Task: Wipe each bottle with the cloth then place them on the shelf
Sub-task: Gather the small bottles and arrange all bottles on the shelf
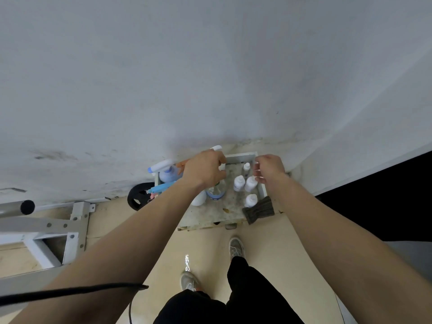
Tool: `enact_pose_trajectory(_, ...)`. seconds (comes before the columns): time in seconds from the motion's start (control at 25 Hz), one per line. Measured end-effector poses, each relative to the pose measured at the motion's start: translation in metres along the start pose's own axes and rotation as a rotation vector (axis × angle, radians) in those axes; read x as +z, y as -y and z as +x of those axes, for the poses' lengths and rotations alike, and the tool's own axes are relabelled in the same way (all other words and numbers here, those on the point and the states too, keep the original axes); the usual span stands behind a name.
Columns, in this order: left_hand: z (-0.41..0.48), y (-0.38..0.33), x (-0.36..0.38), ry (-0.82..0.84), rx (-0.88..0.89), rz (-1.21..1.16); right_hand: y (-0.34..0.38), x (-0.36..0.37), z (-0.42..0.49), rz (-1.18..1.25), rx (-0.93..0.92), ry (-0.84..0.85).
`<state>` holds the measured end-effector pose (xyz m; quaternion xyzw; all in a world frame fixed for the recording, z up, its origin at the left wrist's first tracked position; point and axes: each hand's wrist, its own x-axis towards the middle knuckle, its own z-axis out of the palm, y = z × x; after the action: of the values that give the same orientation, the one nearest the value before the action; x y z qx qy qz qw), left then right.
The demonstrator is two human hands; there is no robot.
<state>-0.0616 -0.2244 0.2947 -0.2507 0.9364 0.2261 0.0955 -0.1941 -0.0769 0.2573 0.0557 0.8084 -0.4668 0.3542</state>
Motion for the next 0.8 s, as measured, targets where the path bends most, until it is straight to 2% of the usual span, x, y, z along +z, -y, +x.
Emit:
enact_pose_trajectory(0.12, 0.023, -0.03, 0.025, 0.053, 0.052, 0.057, -0.001, -0.014, 0.026, -0.158, -0.075, 0.014)
enact_pose_trajectory(0.32, 0.05, -0.057, 0.07, 0.108, 0.102, 0.314, -0.013, -0.02, 0.053, -0.464, -0.143, 0.102)
enact_pose_trajectory(0.4, 0.061, -0.057, 0.083, 0.118, 0.094, 0.395, -0.025, -0.022, 0.061, -0.571, -0.174, 0.196)
enact_pose_trajectory(0.56, 0.069, -0.054, 0.098, 0.155, 0.103, 0.56, -0.051, -0.02, 0.066, -0.625, -0.28, 0.416)
enact_pose_trajectory(0.8, 0.077, -0.069, 0.109, 0.178, 0.111, 0.665, -0.056, -0.014, 0.06, -0.726, -0.514, 0.249)
